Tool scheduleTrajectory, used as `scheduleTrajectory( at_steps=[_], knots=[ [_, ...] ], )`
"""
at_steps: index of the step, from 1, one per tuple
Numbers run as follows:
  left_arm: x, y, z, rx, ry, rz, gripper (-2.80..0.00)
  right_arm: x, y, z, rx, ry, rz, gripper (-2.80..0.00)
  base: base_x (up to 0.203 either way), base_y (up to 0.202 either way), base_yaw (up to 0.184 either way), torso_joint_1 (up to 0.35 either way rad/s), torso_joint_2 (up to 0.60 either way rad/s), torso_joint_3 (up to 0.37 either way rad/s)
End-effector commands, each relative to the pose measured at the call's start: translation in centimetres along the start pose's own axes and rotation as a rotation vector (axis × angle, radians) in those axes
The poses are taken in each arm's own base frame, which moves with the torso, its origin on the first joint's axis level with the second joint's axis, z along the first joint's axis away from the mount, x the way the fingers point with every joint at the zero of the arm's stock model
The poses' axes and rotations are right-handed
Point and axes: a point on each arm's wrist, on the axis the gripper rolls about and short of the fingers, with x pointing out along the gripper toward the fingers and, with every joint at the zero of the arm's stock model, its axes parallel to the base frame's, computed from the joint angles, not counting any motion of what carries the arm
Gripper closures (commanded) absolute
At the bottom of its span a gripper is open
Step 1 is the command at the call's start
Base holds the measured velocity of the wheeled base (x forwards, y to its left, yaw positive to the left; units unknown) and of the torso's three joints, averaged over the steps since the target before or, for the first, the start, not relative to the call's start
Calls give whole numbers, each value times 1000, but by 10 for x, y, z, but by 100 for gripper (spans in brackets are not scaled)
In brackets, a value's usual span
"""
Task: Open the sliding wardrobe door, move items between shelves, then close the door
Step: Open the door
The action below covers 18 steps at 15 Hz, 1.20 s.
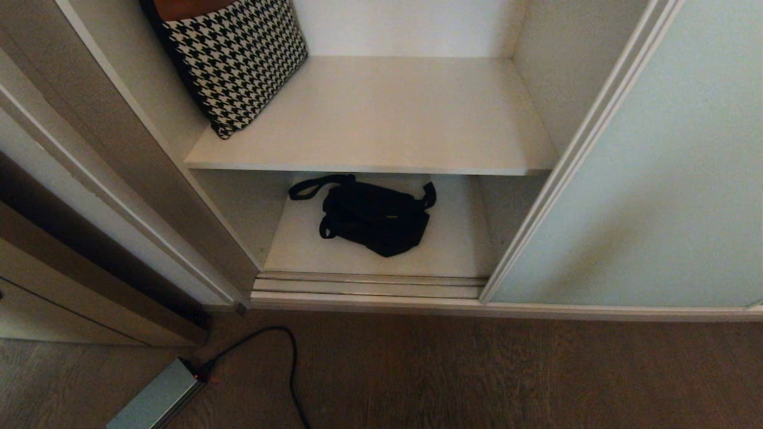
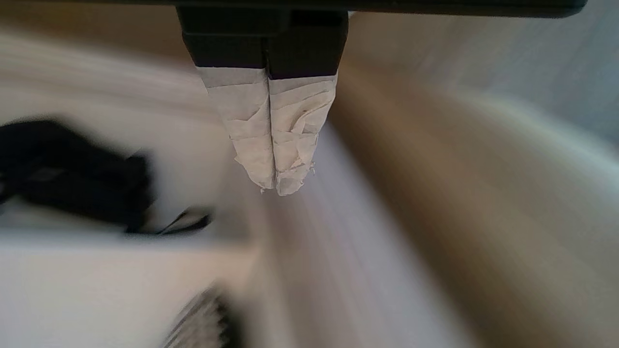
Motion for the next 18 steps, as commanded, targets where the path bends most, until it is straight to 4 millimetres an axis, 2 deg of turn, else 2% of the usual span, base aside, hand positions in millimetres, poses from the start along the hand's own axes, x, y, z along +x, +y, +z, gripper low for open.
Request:
scheduleTrajectory(
  at_steps=[1,3,5,6,8,11,13,15,18],
  knots=[
    [-52,24,-35,-27,-64,81,0,0,0,0,0,1,-1,0,0,0,0,0,0,0],
    [-70,27,-66,-11,-42,89,0,0,0,0,0,0,-1,0,0,0,0,0,0,0],
    [-80,27,-85,-1,-24,72,0,0,0,0,0,0,-1,0,0,0,0,0,0,0],
    [-86,26,-104,7,1,61,0,0,0,0,0,2,-1,0,0,0,0,0,0,0],
    [-87,22,-129,16,53,43,0,0,0,0,0,1,-1,0,0,0,0,0,0,0],
    [-89,23,-129,-1,62,114,0,0,0,0,0,0,-1,0,0,0,0,0,0,0],
    [-97,26,-128,2,31,177,0,0,0,0,0,0,-1,0,0,0,0,0,0,0],
    [-106,24,-137,17,27,63,0,0,0,0,0,-1,-1,0,0,0,0,0,0,0],
    [-121,20,-159,24,88,-197,0,0,0,0,0,0,-1,0,0,0,0,0,0,0]
  ],
)
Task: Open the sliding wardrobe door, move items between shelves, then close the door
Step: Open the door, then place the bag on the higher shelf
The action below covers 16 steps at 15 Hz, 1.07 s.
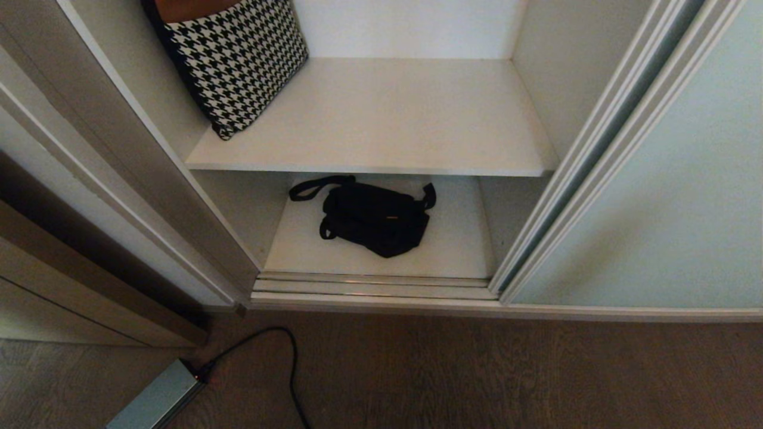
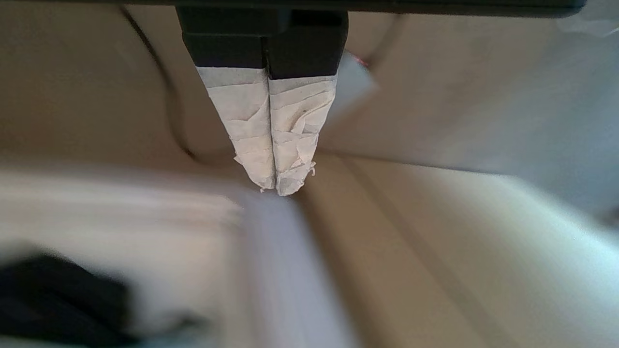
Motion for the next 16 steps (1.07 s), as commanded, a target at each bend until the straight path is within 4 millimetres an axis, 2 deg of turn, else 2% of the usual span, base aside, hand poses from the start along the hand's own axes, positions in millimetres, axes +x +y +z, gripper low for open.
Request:
scheduleTrajectory(
  at_steps=[1,5,16],
  knots=[
    [-9,-4,-11,-55,16,-171,0,0,0,0,0,0,0,0,0,0,0,0,0,0],
    [-6,-8,-22,-64,44,-263,0,0,0,0,0,1,0,0,0,0,0,0,0,0],
    [-7,-8,-20,-86,36,-261,0,0,0,0,0,0,0,0,0,0,0,0,0,0]
  ],
)
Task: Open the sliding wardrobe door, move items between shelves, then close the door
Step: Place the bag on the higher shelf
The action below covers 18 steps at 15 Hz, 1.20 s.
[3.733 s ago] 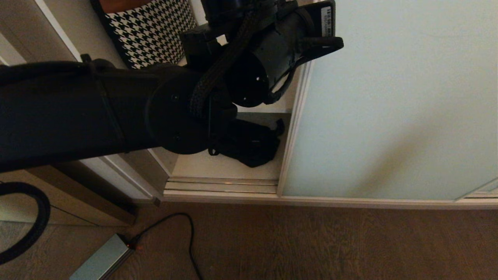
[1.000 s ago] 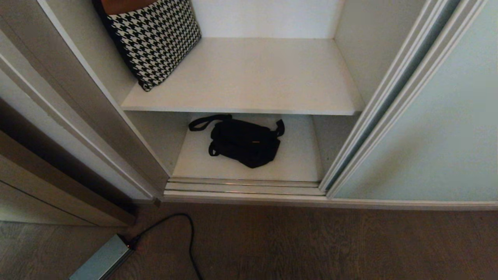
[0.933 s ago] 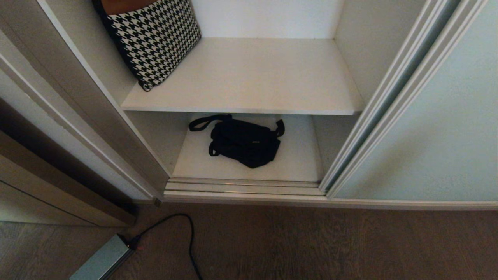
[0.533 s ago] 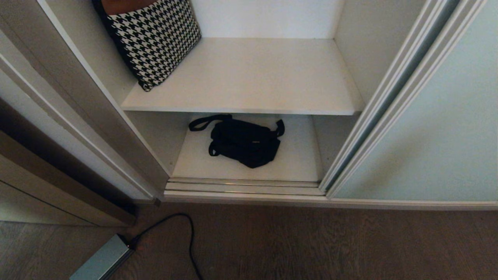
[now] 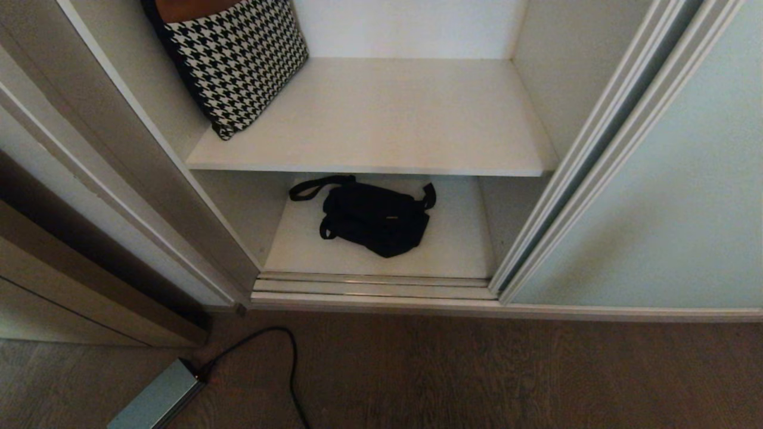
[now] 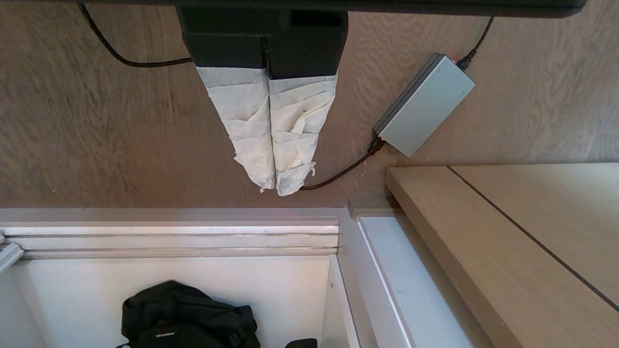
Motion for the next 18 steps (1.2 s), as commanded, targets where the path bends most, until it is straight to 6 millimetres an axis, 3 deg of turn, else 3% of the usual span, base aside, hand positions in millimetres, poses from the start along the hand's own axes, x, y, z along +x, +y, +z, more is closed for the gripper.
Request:
scheduleTrajectory(
  at_steps=[1,18],
  knots=[
    [0,0,0,-2,5,1,0,0,0,0,0,2,0,0,0,0,0,0,0,0],
    [0,0,0,-41,4,11,0,0,0,0,0,0,0,0,0,0,0,1,2,-162]
  ],
)
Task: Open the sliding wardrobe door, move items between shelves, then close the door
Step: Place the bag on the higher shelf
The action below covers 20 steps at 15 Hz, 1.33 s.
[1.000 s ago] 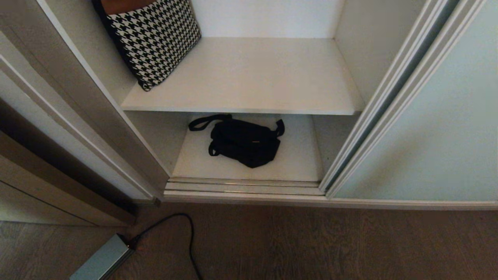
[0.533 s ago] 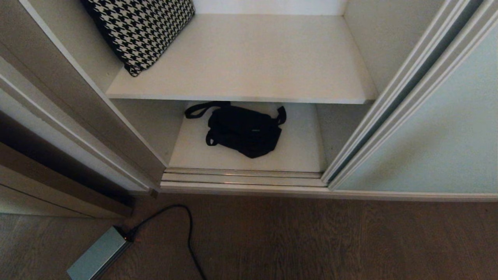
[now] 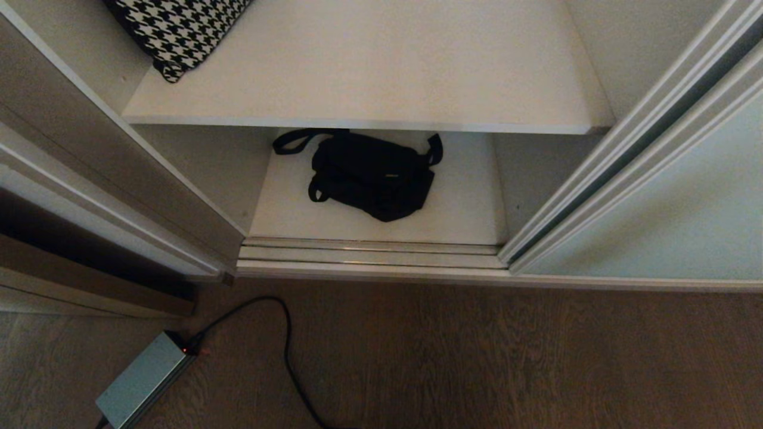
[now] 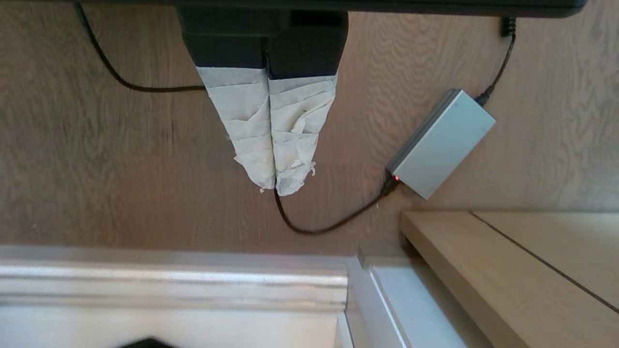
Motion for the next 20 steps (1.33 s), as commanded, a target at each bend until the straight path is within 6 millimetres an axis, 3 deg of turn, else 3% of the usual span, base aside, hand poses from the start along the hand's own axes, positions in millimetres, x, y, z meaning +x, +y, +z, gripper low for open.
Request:
scheduleTrajectory(
  at_steps=[1,20],
  knots=[
    [0,0,0,1,4,0,0,0,0,0,0,0,0,0,0,0,0,10,-2,-204],
    [0,0,0,9,3,-2,0,0,0,0,0,1,0,0,0,0,0,2,3,-167]
  ],
)
